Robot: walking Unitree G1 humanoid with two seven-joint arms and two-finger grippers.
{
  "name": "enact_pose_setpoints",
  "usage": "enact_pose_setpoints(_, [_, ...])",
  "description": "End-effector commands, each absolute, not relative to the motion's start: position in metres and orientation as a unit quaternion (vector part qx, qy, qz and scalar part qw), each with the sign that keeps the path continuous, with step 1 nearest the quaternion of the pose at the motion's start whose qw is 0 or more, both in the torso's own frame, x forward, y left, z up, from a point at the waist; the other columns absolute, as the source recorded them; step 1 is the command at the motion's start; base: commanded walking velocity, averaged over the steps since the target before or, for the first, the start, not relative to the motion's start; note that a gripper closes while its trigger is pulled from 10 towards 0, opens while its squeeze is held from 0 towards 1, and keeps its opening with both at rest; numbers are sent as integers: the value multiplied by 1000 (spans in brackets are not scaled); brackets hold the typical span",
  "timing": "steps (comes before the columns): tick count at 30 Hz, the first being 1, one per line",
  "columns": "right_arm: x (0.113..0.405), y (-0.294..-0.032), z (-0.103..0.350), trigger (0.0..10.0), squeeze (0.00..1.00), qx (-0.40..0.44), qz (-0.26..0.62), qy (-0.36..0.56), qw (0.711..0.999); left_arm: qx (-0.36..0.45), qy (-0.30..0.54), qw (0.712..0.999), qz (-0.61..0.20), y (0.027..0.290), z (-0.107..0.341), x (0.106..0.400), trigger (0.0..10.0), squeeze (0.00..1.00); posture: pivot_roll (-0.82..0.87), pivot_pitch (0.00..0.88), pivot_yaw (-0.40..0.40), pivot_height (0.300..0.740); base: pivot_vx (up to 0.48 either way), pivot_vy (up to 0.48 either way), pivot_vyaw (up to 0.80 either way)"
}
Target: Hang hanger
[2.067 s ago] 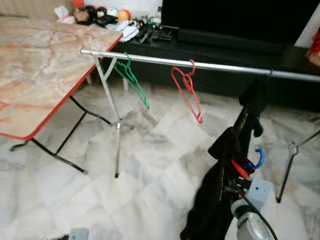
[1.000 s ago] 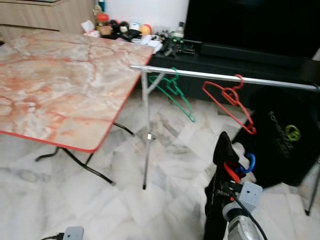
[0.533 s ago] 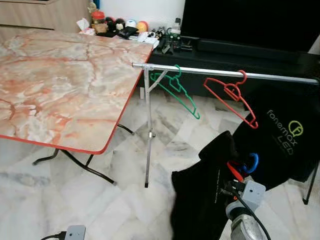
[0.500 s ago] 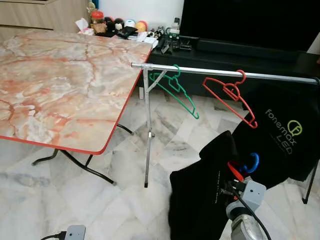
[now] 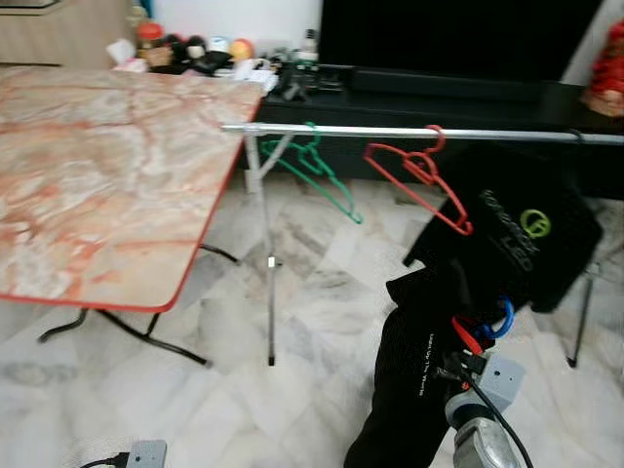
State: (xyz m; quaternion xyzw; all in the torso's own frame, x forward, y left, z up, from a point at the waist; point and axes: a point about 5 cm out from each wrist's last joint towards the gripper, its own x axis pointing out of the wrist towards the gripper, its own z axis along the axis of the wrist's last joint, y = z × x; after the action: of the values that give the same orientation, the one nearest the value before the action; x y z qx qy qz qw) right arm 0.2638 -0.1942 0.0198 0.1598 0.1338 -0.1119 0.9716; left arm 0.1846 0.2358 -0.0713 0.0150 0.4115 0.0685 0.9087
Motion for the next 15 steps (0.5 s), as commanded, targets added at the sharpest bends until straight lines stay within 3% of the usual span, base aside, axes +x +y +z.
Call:
enact_pose_setpoints(1, [265, -198, 24, 10000, 0, 155, -116, 116, 974, 17, 415, 907, 70, 235, -73, 181, 10000, 0, 87, 132, -24, 740, 0, 0, 0])
enact_pose_setpoints(12, [267, -193, 23, 10000, 0, 152, -108, 121, 975, 20, 407, 911, 70, 235, -72, 182, 10000, 0, 93, 133, -27, 740, 0, 0, 0])
enact_pose_setpoints(15, [267, -193, 22, 10000, 0, 152, -109, 120, 975, 20, 407, 910, 69, 235, -72, 182, 10000, 0, 93, 134, -27, 740, -251, 0, 0])
